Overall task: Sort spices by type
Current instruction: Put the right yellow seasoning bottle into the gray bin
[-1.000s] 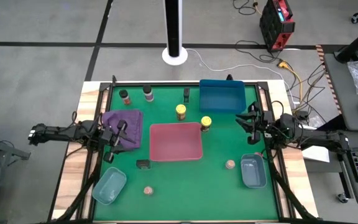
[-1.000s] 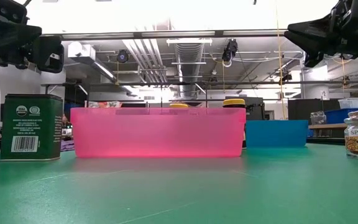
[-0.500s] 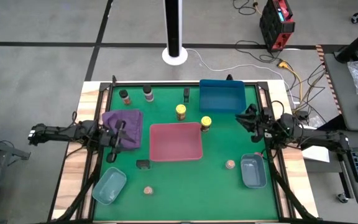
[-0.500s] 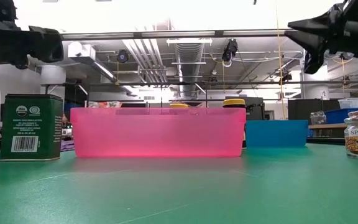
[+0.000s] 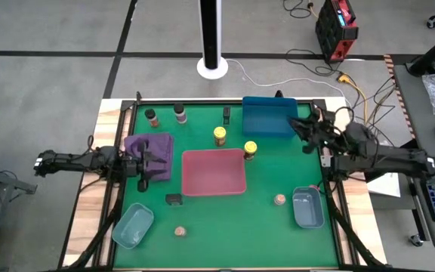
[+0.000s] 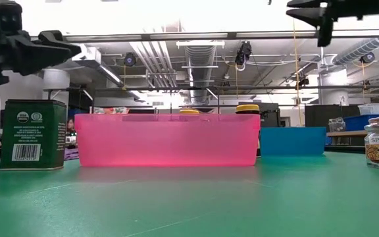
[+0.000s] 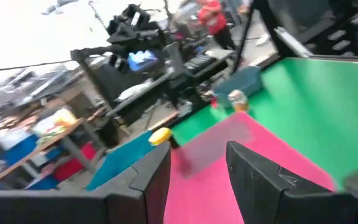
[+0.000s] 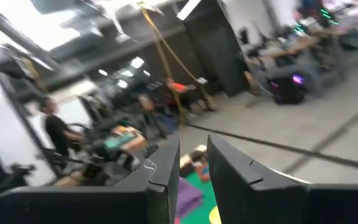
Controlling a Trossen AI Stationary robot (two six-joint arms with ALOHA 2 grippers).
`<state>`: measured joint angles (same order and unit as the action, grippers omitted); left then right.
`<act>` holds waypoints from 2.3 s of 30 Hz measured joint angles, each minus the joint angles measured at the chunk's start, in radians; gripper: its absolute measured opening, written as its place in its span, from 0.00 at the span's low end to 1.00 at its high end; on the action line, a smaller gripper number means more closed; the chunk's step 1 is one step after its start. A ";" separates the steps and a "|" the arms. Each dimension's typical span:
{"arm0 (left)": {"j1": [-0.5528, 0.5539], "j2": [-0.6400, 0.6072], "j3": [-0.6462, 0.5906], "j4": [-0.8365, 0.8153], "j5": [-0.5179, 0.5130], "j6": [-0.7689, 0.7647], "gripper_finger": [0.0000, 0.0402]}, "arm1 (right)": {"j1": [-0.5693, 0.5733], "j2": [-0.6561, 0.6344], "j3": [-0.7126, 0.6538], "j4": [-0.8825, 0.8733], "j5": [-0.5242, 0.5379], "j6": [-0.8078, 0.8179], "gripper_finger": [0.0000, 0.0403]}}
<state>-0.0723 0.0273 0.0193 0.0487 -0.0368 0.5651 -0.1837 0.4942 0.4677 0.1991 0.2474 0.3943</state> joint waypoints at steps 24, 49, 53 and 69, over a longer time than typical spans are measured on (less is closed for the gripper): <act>-0.012 0.194 0.235 0.545 -0.199 -0.952 0.35 | -0.023 0.541 0.902 -0.946 0.069 0.003 0.22; 0.065 0.886 1.182 -0.862 -0.427 -1.099 0.35 | -0.110 0.879 1.017 -1.226 -0.097 -0.111 0.23; 0.088 0.886 1.208 -0.873 -0.428 -1.059 0.35 | -0.110 0.915 1.017 -1.202 -0.098 -0.105 0.24; 0.089 1.006 1.271 -0.836 -0.489 -0.813 0.35 | -0.109 1.009 1.077 -1.112 -0.232 -0.013 0.19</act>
<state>0.0162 1.0332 1.2903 -0.7872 -0.5263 -0.2479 -0.2928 1.5032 1.5447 -0.9132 0.0158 0.3811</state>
